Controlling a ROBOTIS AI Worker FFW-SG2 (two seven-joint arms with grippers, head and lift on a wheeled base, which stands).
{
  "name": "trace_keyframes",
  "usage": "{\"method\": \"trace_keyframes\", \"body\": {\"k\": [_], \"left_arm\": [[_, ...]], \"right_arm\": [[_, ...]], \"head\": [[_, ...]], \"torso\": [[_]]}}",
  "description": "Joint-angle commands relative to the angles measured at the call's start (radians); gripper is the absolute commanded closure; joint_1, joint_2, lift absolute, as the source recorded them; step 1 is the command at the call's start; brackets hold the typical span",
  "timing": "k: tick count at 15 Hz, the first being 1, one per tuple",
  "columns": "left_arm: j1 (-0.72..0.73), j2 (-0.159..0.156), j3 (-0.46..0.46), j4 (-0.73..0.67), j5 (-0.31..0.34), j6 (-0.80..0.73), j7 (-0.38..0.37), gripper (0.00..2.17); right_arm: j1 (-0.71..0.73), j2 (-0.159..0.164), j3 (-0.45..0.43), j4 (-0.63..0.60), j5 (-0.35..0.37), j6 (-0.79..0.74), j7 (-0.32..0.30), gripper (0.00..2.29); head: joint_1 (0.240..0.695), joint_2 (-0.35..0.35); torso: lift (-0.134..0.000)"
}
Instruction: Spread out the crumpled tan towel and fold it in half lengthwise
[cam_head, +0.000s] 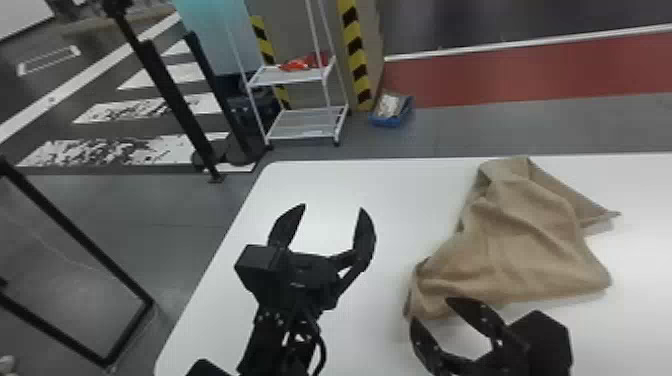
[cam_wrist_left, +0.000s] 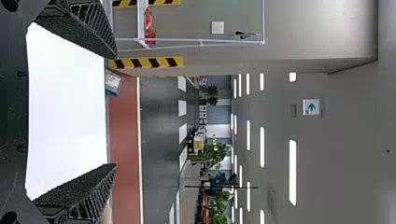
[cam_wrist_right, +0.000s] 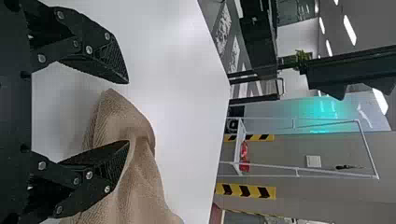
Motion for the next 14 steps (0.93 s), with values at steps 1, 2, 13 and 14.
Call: {"method": "trace_keyframes", "body": {"k": [1, 2, 13, 14], "left_arm": [[0.001, 0.0, 0.0, 0.003, 0.0, 0.0, -0.001, 0.06], [0.001, 0.0, 0.0, 0.005, 0.0, 0.0, -0.003, 0.06], [0.003, 0.0, 0.0, 0.006, 0.0, 0.0, -0.006, 0.06], [0.004, 0.0, 0.0, 0.006, 0.0, 0.0, -0.006, 0.06]], "right_arm": [[-0.029, 0.001, 0.03, 0.069, 0.027, -0.046, -0.007, 0.5], [-0.04, 0.001, 0.039, 0.09, 0.041, -0.053, -0.019, 0.5], [-0.105, 0.001, 0.047, 0.162, 0.044, -0.016, -0.036, 0.85], [-0.106, 0.001, 0.044, 0.166, 0.041, -0.016, -0.036, 0.85]], "head": [[0.695, 0.35], [0.695, 0.35], [0.695, 0.35], [0.695, 0.35]], "torso": [[-0.125], [-0.125], [-0.125], [-0.125]]}}
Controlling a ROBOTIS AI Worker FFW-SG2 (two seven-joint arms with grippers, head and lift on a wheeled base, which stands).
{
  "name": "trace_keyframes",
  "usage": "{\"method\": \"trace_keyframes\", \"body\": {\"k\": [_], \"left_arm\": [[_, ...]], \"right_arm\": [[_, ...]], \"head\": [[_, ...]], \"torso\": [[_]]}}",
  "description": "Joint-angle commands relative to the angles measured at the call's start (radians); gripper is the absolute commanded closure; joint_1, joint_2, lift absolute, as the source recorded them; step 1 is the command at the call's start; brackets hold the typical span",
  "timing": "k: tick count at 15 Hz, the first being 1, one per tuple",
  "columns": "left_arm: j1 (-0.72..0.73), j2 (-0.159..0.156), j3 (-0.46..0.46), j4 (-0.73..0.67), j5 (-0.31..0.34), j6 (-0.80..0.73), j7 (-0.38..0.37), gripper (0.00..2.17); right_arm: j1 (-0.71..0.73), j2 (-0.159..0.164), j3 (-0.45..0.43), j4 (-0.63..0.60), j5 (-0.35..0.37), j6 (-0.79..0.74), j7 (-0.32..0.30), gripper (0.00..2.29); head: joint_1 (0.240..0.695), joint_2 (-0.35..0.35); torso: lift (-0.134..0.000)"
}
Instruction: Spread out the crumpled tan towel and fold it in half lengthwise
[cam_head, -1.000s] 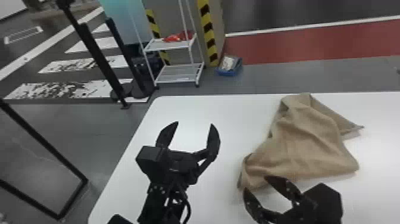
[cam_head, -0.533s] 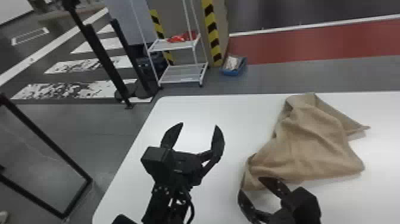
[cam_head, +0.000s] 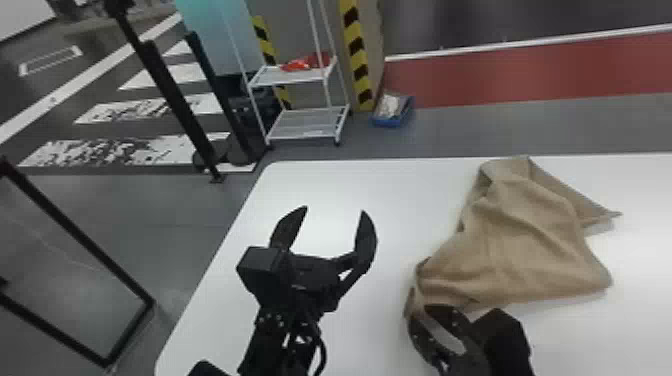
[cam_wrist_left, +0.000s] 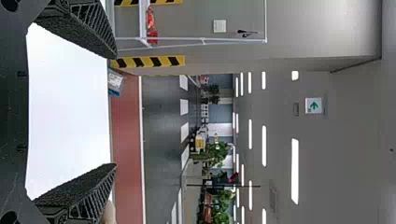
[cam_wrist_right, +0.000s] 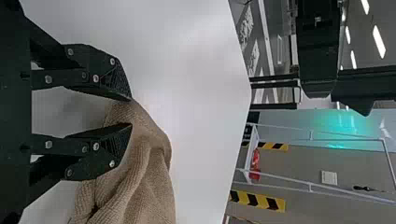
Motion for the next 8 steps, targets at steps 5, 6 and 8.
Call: {"method": "trace_keyframes", "body": {"k": [5, 6, 8], "left_arm": [[0.007, 0.0, 0.001, -0.003, -0.002, 0.0, 0.0, 0.06], [0.007, 0.0, 0.004, -0.003, -0.002, 0.0, 0.0, 0.06], [0.008, 0.0, 0.009, 0.0, 0.0, 0.0, 0.006, 0.06]], "right_arm": [[0.023, 0.001, -0.007, -0.051, -0.006, -0.005, 0.003, 1.48], [0.051, 0.001, -0.016, -0.11, -0.01, -0.011, 0.011, 1.48], [0.121, 0.001, -0.05, -0.292, -0.027, -0.014, 0.023, 1.48]], "head": [[0.695, 0.35], [0.695, 0.35], [0.695, 0.35]], "torso": [[-0.125], [-0.125], [-0.125]]}}
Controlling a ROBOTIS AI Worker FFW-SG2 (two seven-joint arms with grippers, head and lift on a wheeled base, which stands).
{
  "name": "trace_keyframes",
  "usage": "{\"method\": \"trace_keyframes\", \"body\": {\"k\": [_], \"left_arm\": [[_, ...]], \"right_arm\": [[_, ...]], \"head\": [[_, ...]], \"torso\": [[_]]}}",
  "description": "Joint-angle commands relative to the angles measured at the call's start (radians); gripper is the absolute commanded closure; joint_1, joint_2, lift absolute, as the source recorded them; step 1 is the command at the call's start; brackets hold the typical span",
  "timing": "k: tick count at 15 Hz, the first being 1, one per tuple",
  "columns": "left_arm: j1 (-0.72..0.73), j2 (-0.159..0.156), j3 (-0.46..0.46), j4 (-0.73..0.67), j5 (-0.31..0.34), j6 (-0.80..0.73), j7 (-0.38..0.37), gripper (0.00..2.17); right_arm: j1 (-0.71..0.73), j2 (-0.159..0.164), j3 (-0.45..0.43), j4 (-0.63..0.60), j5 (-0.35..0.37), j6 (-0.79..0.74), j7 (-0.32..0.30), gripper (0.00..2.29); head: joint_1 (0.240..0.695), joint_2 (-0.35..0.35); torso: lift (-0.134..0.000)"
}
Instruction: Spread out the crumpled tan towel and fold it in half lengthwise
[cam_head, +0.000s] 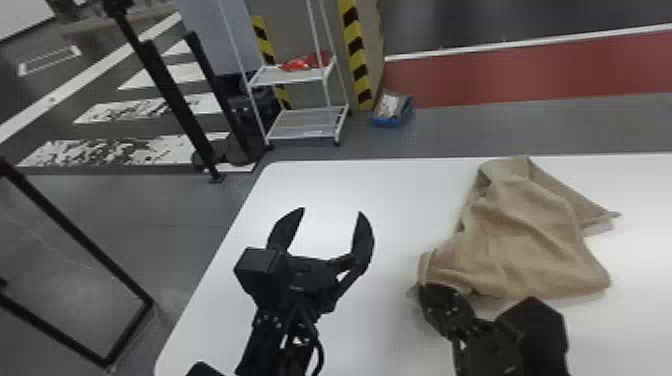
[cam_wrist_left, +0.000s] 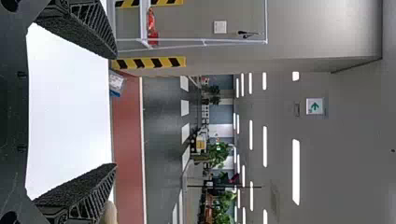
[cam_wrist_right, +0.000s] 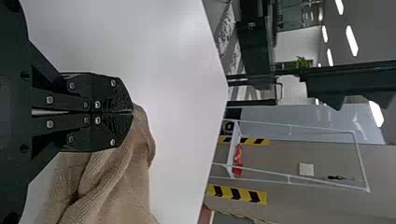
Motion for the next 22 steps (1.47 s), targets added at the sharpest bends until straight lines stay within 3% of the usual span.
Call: {"method": "trace_keyframes", "body": {"k": [1, 3, 6, 7, 8, 9, 10, 14, 16, 18, 20, 22], "left_arm": [[0.001, 0.002, 0.002, 0.0, 0.0, 0.0, 0.003, 0.06], [0.004, 0.002, 0.002, -0.003, 0.0, -0.003, 0.003, 0.06], [0.004, 0.002, 0.002, -0.004, 0.0, 0.0, 0.003, 0.06], [0.004, 0.002, 0.002, -0.004, 0.0, -0.003, 0.003, 0.06], [0.007, 0.002, 0.002, -0.006, 0.0, -0.003, 0.004, 0.06], [0.009, 0.002, 0.002, -0.006, 0.0, -0.003, 0.004, 0.06], [0.006, 0.0, -0.002, -0.006, 0.0, -0.003, 0.001, 0.06], [-0.011, 0.0, -0.027, -0.004, -0.006, 0.012, -0.002, 0.06], [-0.013, 0.0, -0.033, -0.003, -0.011, 0.015, -0.004, 0.06], [-0.007, 0.002, -0.031, -0.001, -0.012, 0.015, -0.004, 0.06], [-0.005, 0.002, -0.025, 0.007, -0.011, 0.012, -0.004, 0.06], [-0.014, 0.0, -0.03, 0.013, -0.012, 0.012, -0.005, 0.06]], "right_arm": [[0.072, 0.001, -0.06, -0.2, -0.041, -0.002, 0.003, 1.48], [0.108, 0.001, -0.169, -0.307, -0.096, 0.004, 0.003, 1.48], [0.161, 0.001, -0.476, -0.413, -0.363, -0.015, -0.002, 1.48], [0.166, 0.001, -0.601, -0.408, -0.461, -0.048, -0.028, 1.48], [0.164, 0.001, -0.699, -0.381, -0.521, -0.067, -0.064, 1.48], [0.141, 0.001, -0.784, -0.318, -0.556, -0.061, -0.101, 1.48], [0.108, 0.001, -0.842, -0.246, -0.547, -0.027, -0.115, 1.48], [0.077, 0.001, -0.896, -0.151, -0.516, 0.019, -0.126, 1.48], [0.077, 0.001, -0.899, -0.152, -0.522, 0.041, -0.117, 1.48], [0.025, 0.001, -0.905, -0.134, -0.446, 0.277, -0.157, 1.48], [0.016, 0.001, -0.92, -0.094, -0.461, 0.243, -0.18, 1.48], [0.025, 0.001, -0.928, -0.105, -0.504, 0.237, -0.161, 1.48]], "head": [[0.695, 0.35], [0.695, 0.35], [0.695, 0.26], [0.695, 0.216], [0.695, 0.122], [0.695, 0.06], [0.695, 0.006], [0.695, -0.205], [0.695, -0.227], [0.695, -0.234], [0.695, -0.252], [0.695, -0.264]], "torso": [[-0.125], [-0.125], [-0.125], [-0.125], [-0.125], [-0.125], [-0.125], [-0.125], [-0.125], [-0.125], [-0.125], [-0.125]]}}
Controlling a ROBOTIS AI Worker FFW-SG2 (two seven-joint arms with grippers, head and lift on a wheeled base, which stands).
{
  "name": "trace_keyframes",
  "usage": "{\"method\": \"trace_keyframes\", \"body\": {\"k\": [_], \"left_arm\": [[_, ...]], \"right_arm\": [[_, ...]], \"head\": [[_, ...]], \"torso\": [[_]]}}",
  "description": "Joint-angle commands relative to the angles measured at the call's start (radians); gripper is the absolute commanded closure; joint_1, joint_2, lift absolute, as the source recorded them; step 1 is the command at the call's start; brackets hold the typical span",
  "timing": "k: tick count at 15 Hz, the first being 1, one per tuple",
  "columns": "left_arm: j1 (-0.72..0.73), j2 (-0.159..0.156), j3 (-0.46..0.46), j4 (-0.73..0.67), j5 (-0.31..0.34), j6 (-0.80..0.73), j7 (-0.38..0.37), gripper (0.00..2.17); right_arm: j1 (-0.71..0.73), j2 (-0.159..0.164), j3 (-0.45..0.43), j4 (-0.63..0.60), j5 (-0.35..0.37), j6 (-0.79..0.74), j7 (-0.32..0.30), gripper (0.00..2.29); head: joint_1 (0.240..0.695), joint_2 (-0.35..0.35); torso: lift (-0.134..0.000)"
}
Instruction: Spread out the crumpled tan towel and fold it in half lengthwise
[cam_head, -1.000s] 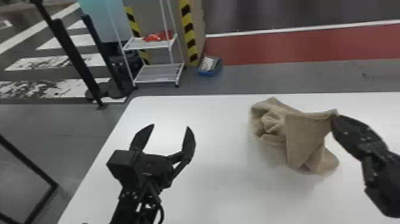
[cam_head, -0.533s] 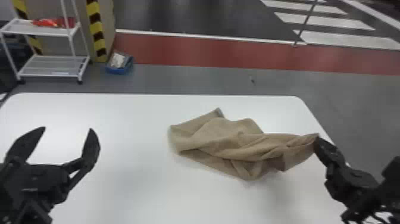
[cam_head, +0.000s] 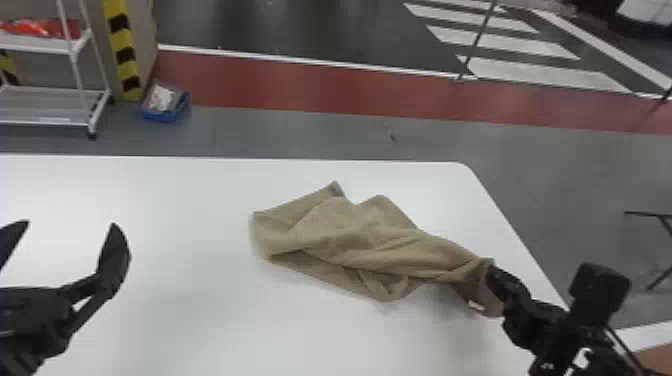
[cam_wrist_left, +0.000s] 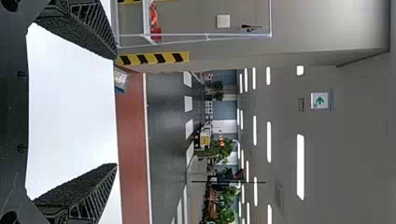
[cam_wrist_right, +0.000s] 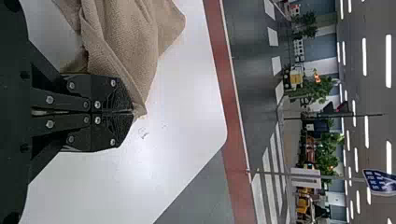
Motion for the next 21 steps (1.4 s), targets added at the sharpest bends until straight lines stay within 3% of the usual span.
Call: {"method": "trace_keyframes", "body": {"k": [1, 3, 7, 10, 12, 14, 15, 16, 18, 21], "left_arm": [[-0.014, -0.001, -0.009, 0.008, -0.001, 0.003, -0.001, 0.06], [-0.024, -0.001, -0.021, 0.015, -0.002, 0.003, -0.001, 0.06], [-0.034, -0.001, -0.016, 0.042, 0.002, 0.003, 0.003, 0.06], [-0.032, -0.001, -0.015, 0.045, 0.001, 0.0, 0.003, 0.06], [-0.032, -0.001, -0.015, 0.047, 0.001, 0.0, 0.003, 0.06], [-0.037, -0.001, -0.018, 0.056, 0.001, 0.0, 0.0, 0.06], [-0.038, -0.001, -0.022, 0.056, 0.001, 0.003, -0.001, 0.06], [-0.041, -0.001, -0.025, 0.058, 0.001, 0.003, -0.001, 0.06], [-0.049, -0.001, -0.032, 0.062, -0.001, 0.003, -0.001, 0.06], [-0.057, -0.001, -0.038, 0.065, -0.007, 0.003, -0.001, 0.06]], "right_arm": [[0.024, 0.001, -0.001, -0.032, -0.062, -0.019, 0.044, 1.48], [0.067, 0.001, 0.03, -0.118, -0.084, -0.102, 0.092, 1.48], [0.093, 0.001, 0.039, -0.302, -0.251, -0.044, 0.165, 1.48], [0.087, 0.001, 0.048, -0.415, -0.321, -0.001, 0.156, 1.48], [0.087, 0.001, 0.002, -0.466, -0.441, -0.001, 0.129, 1.48], [0.078, 0.001, -0.1, -0.453, -0.634, -0.016, 0.129, 1.6], [0.075, 0.001, -0.131, -0.414, -0.667, -0.071, 0.104, 1.6], [0.07, 0.001, -0.143, -0.371, -0.642, -0.13, 0.08, 1.6], [0.049, 0.001, -0.171, -0.269, -0.475, -0.2, 0.075, 1.6], [0.006, 0.001, -0.239, -0.142, -0.383, -0.228, 0.07, 1.6]], "head": [[0.695, -0.266], [0.695, -0.256], [0.695, -0.19], [0.695, -0.113], [0.695, -0.089], [0.695, -0.085], [0.695, -0.088], [0.695, -0.099], [0.695, -0.148], [0.695, -0.272]], "torso": [[-0.125], [-0.125], [-0.125], [-0.125], [-0.125], [-0.125], [-0.125], [-0.125], [-0.125], [-0.125]]}}
